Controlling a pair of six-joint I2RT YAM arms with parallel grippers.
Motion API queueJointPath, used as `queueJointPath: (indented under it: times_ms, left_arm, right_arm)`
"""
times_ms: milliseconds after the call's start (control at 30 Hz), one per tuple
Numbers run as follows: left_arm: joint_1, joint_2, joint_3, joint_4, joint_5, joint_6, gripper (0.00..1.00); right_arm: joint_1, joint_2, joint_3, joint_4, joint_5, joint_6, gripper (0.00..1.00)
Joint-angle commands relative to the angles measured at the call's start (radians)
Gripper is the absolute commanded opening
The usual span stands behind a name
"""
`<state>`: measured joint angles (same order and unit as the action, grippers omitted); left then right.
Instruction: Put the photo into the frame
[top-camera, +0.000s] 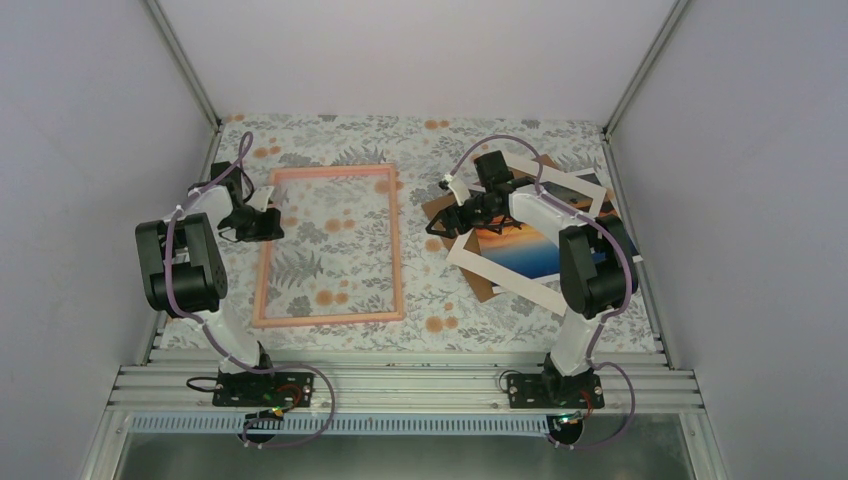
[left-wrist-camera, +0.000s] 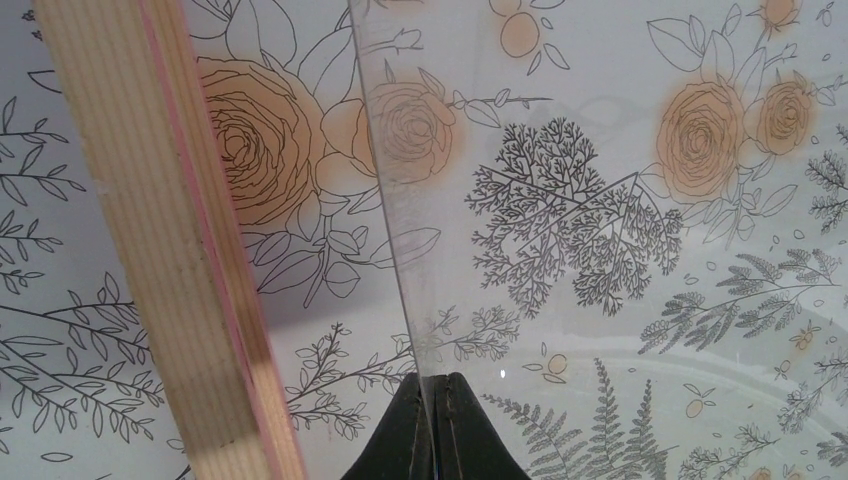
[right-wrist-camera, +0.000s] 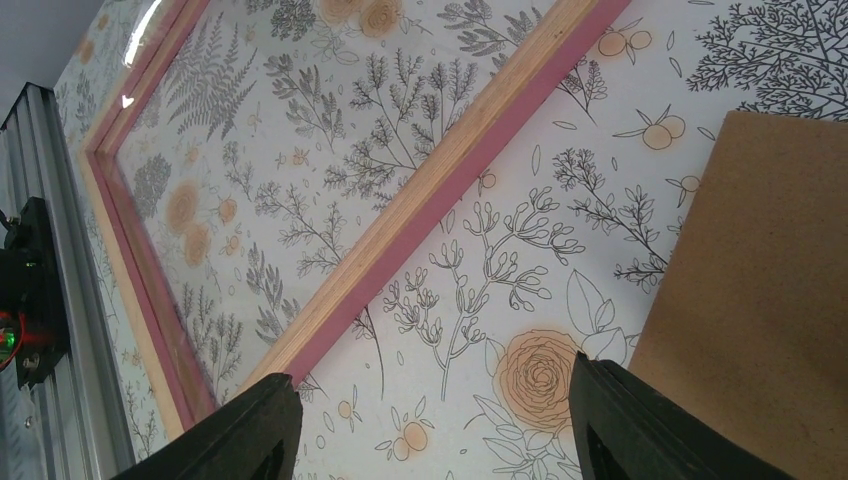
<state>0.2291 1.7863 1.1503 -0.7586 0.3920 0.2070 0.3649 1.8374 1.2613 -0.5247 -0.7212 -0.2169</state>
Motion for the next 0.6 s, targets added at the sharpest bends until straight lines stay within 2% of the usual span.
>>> queueJointPath:
  times_ms: [0,567]
  left_arm:
    - [0.007,-0.021,0.005,-0.018,-0.029,0.020,0.03]
    - [0.012,-0.026,-0.003,-0.017,-0.039,0.027,0.02]
  right_arm:
    - [-0.006,-0.031,-0.008,0.008,-0.012,-0.016,0.67]
    - [-0.010,-0.031,-0.011,0.011,-0.012,-0.015,0.69]
